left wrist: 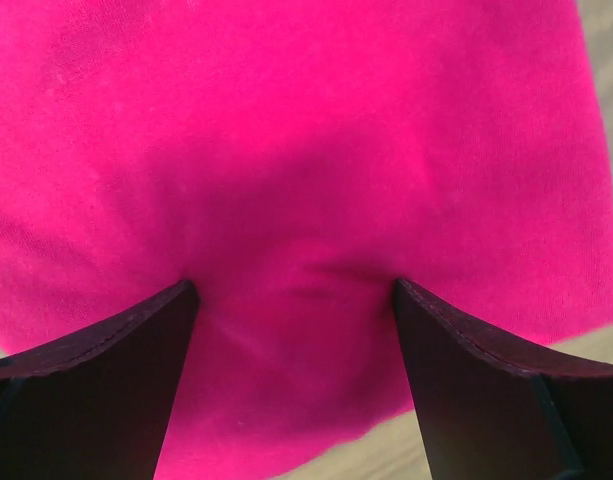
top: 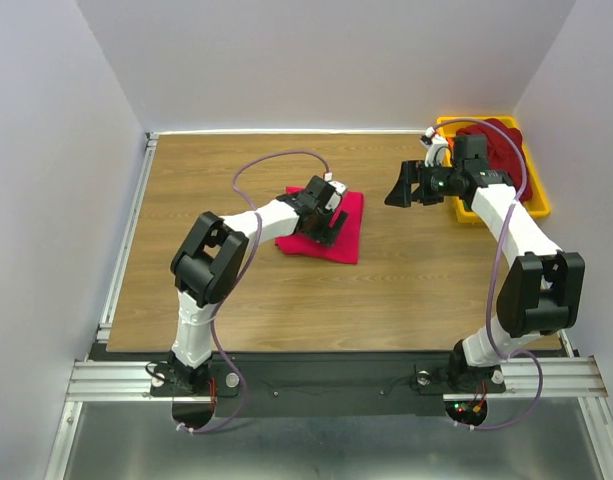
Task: Fold and stack the t-shirts
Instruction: Neatly place the folded tshirt to the corner
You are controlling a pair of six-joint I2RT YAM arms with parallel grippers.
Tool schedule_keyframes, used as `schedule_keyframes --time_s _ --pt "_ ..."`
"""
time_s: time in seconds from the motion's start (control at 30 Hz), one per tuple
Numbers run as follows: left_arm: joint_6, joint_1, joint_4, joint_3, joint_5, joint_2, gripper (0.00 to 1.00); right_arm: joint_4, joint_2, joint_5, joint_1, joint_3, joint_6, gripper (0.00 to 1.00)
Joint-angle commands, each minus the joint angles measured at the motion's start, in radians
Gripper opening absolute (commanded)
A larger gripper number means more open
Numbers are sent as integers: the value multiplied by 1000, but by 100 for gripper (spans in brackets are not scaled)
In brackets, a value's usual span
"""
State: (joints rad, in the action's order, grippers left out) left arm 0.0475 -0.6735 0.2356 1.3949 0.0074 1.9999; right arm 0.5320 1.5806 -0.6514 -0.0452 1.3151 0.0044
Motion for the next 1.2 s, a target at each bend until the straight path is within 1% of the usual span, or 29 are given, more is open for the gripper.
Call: schedule_keyframes --time_s 0.0,0.03,0.07,0.17,0.2,0.27,0.3,0.37,0.4,0.43,0.47,0.53,0.57,0.63,0.67,0.77,0.83,0.93,1.0,1.17 --pt "9 34 48 41 -130 46 89 19 -37 27 8 9 -46 100" --pt "14 63 47 15 -141 46 88 19 -36 29 8 4 -52 100" --pt "9 63 45 1 -148 42 88 19 -34 32 10 3 -56 100" --pt "-21 135 44 -43 -182 17 87 23 -24 36 13 3 -66 100" --pt "-32 181 48 -57 -188 10 87 22 -21 33 15 3 -67 100" --pt "-93 224 53 -65 -205 4 86 22 -8 33 16 7 -72 100" --pt "-110 279 57 -65 -214 2 86 22 -5 32 15 10 -75 100" --pt "-161 346 60 -65 -187 -1 87 25 1 35 18 15 -83 100" --pt "-223 377 64 -60 -178 -3 87 26 7 33 18 21 -83 100" --pt "-253 444 74 -48 -159 0 87 28 10 33 22 21 -84 100" --pt "-318 477 79 -39 -144 2 87 31 13 33 22 24 -86 100" --pt "-375 543 99 -10 -112 11 87 33 18 33 24 26 -86 100" --pt "-405 596 105 6 -101 20 87 34 19 32 24 27 -87 100" --pt "-486 652 129 55 -63 46 86 36 22 32 25 27 -87 100" --pt "-507 704 137 73 -46 56 86 36 24 30 25 29 -87 100" --pt "-612 752 169 142 15 103 85 39 30 26 27 29 -83 100" --pt "-641 778 177 180 3 141 85 37 33 21 25 29 -81 100" --pt "-623 792 208 239 26 189 82 37 35 21 25 29 -81 100" --pt "-598 792 199 248 40 191 82 36 38 24 27 30 -81 100" --pt "-554 802 226 326 63 208 83 40 41 21 25 41 -81 100"
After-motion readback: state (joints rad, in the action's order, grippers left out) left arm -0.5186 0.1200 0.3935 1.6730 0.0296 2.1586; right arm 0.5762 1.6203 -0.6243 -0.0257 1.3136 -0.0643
